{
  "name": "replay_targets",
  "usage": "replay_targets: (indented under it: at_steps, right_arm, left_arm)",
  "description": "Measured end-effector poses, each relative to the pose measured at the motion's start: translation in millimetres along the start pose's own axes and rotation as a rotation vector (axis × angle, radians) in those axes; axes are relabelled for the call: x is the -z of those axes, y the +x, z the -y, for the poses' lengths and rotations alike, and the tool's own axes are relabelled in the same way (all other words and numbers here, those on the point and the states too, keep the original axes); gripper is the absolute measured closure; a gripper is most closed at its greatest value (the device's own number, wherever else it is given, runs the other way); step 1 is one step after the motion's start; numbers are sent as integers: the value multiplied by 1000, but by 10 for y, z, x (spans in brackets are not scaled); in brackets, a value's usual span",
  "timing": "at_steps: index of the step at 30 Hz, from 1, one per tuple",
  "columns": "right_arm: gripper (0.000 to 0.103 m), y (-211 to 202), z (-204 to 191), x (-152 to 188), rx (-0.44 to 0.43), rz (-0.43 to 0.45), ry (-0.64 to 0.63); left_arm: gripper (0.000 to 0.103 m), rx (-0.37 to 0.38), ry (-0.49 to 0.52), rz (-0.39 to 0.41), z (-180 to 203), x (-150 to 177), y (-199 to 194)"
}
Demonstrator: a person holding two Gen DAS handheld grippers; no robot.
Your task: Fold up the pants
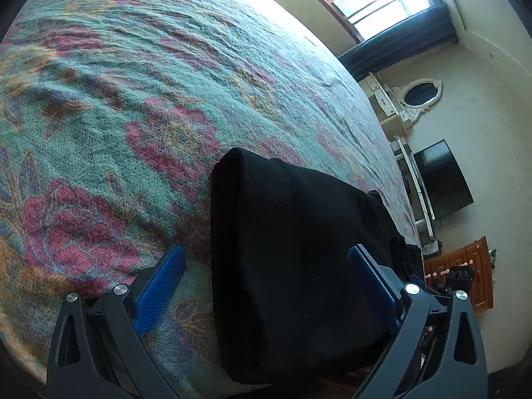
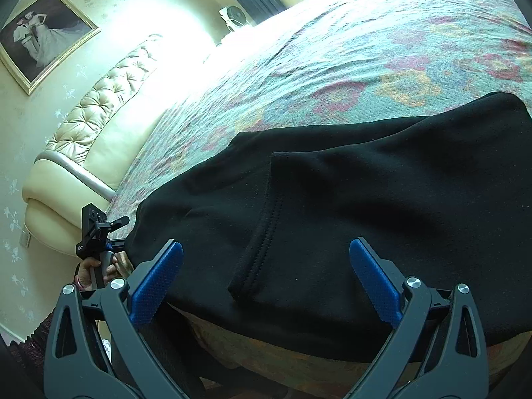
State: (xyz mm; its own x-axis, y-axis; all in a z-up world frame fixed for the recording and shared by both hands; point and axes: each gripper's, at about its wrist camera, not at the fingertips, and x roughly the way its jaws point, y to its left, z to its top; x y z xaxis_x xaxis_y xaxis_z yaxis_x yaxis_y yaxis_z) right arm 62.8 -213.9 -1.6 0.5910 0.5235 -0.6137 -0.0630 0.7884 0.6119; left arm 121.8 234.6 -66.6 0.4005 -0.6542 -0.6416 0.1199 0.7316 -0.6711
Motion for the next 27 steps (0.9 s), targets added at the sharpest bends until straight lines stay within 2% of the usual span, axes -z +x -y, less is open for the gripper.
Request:
replay_targets:
  at_steps: [4,7,11,12,13,14,16,18,22,27]
  right_arm:
    - [2,120,-76,19,-17,-36,-12]
    - [2,139,-114,17,-1,-45,-45]
    - [2,143,-85,11,-7,-45,-22]
    - [2,143,-76,11,-7,-47,-20]
    - [2,143,-69,17,-7,-49,-23]
    - [2,145,-65,20,-6,-51,-26]
    - [2,134,-54,31,-11,-51,-27]
    - [2,118,-38,36,-17,-48,-20]
    - [2,75,6,28,-40,-46,-4]
    - [2,8,38,30,-58,-40,9]
  left_arm:
    - [6,93,35,-19,187,78,152]
    - [6,50,61,-6,240,102,243]
    - [6,27,11,13,282,79,252]
    - [18,20,1,13,287,75,260]
    - [38,1,-3,9,283,70,267]
    - [65,-27,-20,-8,255,75,297]
    - [64,-9,-59,-8,208,83,315]
    - [66,-32,-33,-9,256,89,311]
    - [71,-30,-41,16,355,83,255]
    - [75,43,-52,83,640,21,66]
